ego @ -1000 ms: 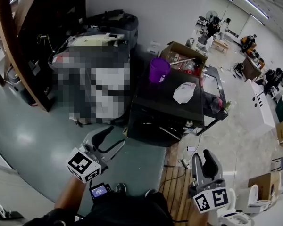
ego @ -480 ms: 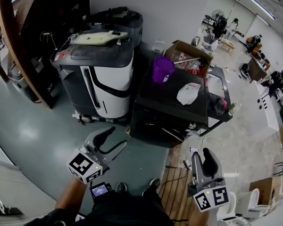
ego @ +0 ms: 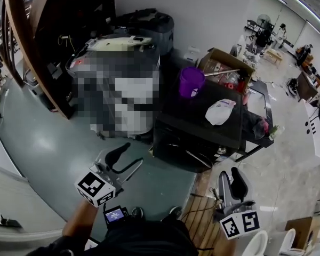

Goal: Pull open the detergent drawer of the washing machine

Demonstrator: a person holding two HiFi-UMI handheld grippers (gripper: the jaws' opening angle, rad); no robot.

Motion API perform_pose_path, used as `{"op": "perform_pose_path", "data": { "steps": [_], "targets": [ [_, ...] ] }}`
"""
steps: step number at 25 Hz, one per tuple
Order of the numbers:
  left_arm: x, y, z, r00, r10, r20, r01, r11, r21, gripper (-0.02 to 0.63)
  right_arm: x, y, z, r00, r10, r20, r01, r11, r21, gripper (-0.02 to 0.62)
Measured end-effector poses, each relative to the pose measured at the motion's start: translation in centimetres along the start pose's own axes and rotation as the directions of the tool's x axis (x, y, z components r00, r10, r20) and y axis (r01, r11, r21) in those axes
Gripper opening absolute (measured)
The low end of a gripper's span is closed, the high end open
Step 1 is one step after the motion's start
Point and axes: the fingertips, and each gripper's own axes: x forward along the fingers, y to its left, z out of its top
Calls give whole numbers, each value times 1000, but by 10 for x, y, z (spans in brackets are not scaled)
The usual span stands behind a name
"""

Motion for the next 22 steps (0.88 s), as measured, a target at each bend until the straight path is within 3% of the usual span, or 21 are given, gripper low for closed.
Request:
{"op": "perform_pose_path", "data": {
  "steps": [17, 22],
  "targets": [
    [79, -34, 16, 981, 188, -39, -188, 982, 7, 259, 42, -113, 4, 982, 190, 16, -191, 980, 49, 143],
    [94, -44, 20, 976, 214, -50, -213, 977, 13, 259, 46, -141, 6, 978, 206, 19, -206, 977, 56, 143]
  ]
}}
